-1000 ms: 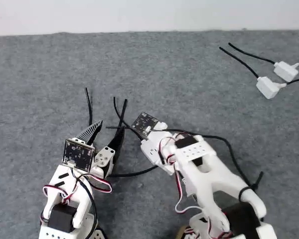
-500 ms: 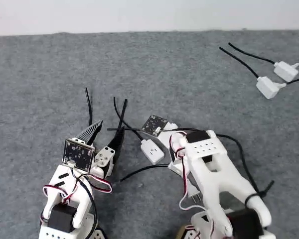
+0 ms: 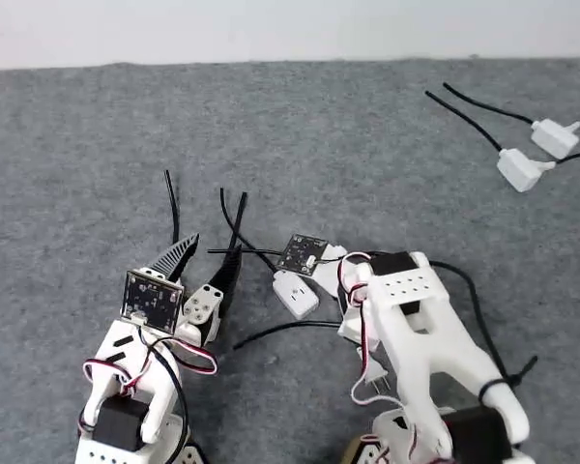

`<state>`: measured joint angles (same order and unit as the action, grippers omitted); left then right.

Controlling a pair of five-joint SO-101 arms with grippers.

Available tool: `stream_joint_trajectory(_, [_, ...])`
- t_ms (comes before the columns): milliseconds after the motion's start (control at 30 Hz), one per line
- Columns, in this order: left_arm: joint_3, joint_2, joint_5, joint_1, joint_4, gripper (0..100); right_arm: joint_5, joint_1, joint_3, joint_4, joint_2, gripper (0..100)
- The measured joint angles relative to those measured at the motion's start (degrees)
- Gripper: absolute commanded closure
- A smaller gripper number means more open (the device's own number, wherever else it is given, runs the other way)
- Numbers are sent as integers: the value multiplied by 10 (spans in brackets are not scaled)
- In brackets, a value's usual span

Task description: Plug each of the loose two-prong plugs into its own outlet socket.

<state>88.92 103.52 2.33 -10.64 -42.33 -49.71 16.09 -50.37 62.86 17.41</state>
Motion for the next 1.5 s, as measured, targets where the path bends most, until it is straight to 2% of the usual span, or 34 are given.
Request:
stream_joint_trajectory(300, [0, 0, 0, 0, 0, 808, -2, -2, 4, -46, -82, 879])
stream_joint_trajectory(400, [0, 0, 0, 0, 0, 808, -2, -3, 11, -50, -96, 987])
stream_joint_trajectory(433, [0, 0, 0, 0, 0, 808, -2, -3, 11, -52, -99, 995])
stream_joint_trajectory(833, [0, 0, 0, 0, 0, 808, 22, -4, 26, -52, -105, 990])
stream_joint_trajectory(1200, [0, 0, 0, 0, 0, 808, 76, 51, 180, 96, -121, 990])
stream_joint_trajectory(1500, [0, 0, 0, 0, 0, 808, 91, 70, 382, 282, 9, 990])
